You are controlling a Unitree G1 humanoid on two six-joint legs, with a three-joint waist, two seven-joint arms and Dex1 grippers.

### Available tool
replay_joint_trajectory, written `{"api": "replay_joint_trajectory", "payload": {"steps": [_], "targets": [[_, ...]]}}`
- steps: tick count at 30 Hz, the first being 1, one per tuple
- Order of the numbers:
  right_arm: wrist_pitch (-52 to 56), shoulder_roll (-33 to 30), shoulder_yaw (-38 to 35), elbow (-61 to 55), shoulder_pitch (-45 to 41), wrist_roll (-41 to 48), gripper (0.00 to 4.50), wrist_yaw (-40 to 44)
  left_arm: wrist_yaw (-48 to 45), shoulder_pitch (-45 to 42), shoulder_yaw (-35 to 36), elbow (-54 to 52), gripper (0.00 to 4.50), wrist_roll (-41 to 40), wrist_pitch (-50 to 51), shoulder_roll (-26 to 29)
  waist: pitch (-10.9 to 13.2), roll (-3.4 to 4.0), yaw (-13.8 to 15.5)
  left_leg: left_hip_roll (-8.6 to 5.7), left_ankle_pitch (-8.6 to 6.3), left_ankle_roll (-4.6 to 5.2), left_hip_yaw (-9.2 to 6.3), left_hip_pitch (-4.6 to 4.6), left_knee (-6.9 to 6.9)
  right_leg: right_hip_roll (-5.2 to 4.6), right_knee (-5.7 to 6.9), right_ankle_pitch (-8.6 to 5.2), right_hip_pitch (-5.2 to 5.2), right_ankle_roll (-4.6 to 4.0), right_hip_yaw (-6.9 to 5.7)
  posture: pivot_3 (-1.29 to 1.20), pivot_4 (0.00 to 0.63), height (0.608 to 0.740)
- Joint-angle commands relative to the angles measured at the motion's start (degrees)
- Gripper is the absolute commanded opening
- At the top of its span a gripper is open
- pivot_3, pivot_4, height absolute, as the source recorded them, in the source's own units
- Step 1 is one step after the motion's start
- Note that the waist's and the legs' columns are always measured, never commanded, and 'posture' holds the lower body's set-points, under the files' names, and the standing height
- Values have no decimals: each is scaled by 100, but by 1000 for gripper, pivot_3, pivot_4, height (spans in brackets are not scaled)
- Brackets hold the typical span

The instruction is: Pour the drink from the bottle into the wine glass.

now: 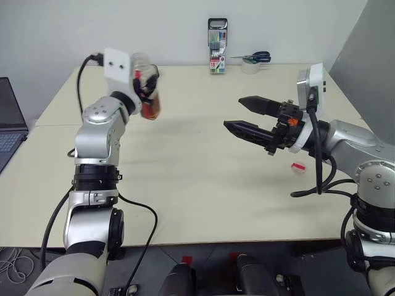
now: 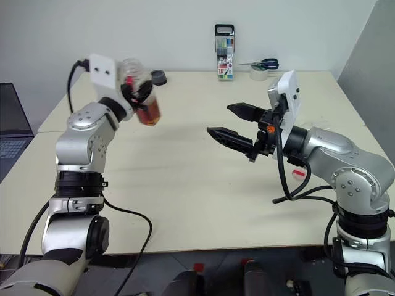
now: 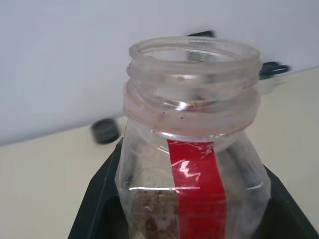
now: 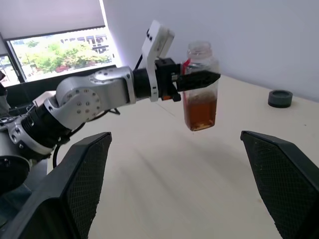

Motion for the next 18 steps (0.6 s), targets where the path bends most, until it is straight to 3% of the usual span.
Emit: {"api": "replay_joint_trajectory", "payload": {"steps": [1, 18], "targets": [[-225, 189, 64, 8, -278, -49, 4433, -17, 182, 228, 368, -189, 1825, -203, -293, -162, -1, -3, 17, 0, 0, 0, -3, -3, 1, -1, -1, 0, 0, 0, -5, 0, 150, 740], [-389, 207, 289, -103, -206, -476, 4433, 103, -616, 435, 378, 1319, 1825, -285, -1595, -174, -5, -18, 31, -4, 0, -1, -11, -13, 4, -9, -3, 1, -2, -1, -19, 0, 150, 740]]}}
